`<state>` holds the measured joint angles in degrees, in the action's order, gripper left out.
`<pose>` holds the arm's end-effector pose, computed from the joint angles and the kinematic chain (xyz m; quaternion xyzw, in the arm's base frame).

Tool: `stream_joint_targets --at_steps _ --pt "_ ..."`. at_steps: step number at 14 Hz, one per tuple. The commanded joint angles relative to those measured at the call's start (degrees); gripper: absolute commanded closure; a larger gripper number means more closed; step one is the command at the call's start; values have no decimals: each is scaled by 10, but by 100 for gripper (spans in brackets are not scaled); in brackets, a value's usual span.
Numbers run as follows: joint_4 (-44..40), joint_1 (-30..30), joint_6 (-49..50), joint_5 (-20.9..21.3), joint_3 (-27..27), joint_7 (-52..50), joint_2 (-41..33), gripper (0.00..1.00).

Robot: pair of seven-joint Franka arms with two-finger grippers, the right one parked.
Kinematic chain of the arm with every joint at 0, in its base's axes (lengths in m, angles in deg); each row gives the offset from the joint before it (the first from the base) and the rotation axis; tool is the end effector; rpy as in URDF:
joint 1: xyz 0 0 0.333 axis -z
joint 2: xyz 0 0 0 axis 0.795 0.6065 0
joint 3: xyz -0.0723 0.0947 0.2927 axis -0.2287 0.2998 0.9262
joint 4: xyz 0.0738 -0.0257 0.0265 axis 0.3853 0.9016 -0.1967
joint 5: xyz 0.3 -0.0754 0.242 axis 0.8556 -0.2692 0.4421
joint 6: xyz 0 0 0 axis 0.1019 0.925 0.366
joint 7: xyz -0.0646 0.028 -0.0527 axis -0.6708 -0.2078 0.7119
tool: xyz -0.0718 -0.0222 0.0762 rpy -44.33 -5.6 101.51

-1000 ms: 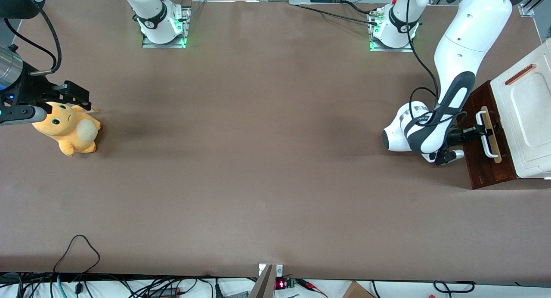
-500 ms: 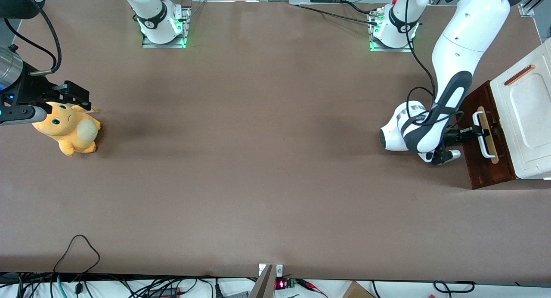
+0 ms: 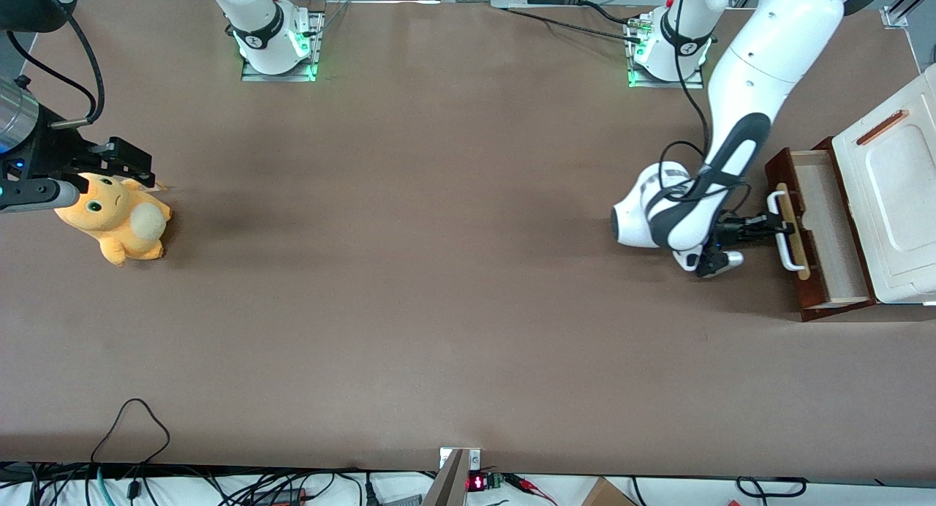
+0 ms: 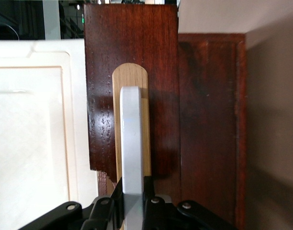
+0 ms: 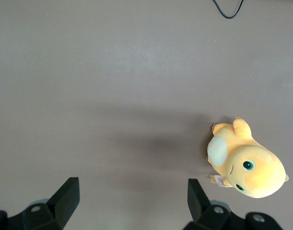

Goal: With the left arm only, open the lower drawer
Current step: 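Pull the handle with the left gripper, sliding the drawer out, then open the left gripper and lift it away from the handle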

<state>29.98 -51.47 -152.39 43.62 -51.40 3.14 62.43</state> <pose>0.5317 -0.0682 0.1511 -0.7254 0.0111 0.0013 0.6883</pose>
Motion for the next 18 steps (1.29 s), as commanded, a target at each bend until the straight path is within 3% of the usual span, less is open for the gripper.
stream_joint_targets --at_steps 1,3,4,5,7,10,14,18 --pt "-9 8 -6 -1 -5 6 2 98" --pt "-7 7 -6 -2 -4 11 2 82" --pt "-8 6 -6 -2 -3 15 2 49" --pt "-8 3 -6 -1 -2 17 0 0" --pt "-11 0 -9 -6 -3 16 -10 0" --pt "-31 4 -16 -56 -9 36 -40 0" --pt "-105 7 -106 -237 -17 98 -114 0" --pt "-162 -1 -195 -423 2 245 -207 0"
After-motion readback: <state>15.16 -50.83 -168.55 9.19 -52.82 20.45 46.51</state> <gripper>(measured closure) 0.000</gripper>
